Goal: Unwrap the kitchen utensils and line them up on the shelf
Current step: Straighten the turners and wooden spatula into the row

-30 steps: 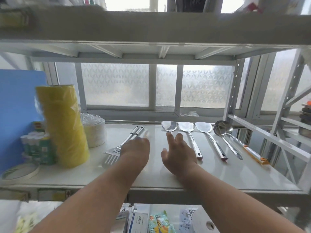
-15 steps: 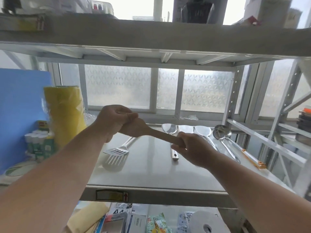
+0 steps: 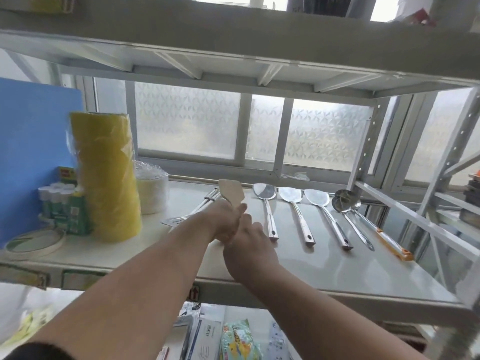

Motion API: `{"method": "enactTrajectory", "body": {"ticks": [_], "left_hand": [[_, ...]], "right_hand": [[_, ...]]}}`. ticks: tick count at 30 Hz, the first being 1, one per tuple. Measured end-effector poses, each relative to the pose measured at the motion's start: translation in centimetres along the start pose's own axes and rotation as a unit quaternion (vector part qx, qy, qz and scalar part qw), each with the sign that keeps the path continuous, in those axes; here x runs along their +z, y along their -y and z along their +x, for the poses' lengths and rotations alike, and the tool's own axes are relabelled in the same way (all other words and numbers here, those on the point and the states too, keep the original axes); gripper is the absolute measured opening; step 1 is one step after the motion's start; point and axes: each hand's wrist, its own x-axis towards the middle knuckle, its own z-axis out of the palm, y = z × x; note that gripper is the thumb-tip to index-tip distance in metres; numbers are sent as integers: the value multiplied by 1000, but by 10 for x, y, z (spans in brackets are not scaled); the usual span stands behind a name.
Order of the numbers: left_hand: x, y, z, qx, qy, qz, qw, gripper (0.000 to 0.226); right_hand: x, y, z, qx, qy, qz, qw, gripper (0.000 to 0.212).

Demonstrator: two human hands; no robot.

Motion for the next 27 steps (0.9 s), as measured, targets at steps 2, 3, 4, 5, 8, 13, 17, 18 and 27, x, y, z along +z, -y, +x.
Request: {"method": "enactTrajectory", "body": {"ticks": [2,3,4,5,8,13,17,18,27], "left_hand": [[-4,8,9,9,-49,17,999,29],[-9,10,12,15,-78,36,996,24],[-16,11,13,29,-115,80,990,19],[-24,9,9,48,-156,150,975,17],[-45,11,-1,85,-209,377,898,26],[-49,48,3,5,54,471,880,53],[-34,64,6,34,-20,497,867,46],[-30,67,5,40,-38,506,861,45],[-21,80,6,23,-95,447,889,42]], "right_hand": [[0,5,4,38,32,-18,999,39],[0,6,8,53,42,-27,997,38],[2,6,12,65,48,-37,996,37],[3,6,17,72,51,-50,995,37],[9,4,30,78,32,-91,992,41],[23,2,33,34,26,-90,995,52],[23,0,30,-28,29,-96,995,46],[23,1,29,-40,40,-99,993,43],[28,-2,69,-19,101,-141,985,35]]}}
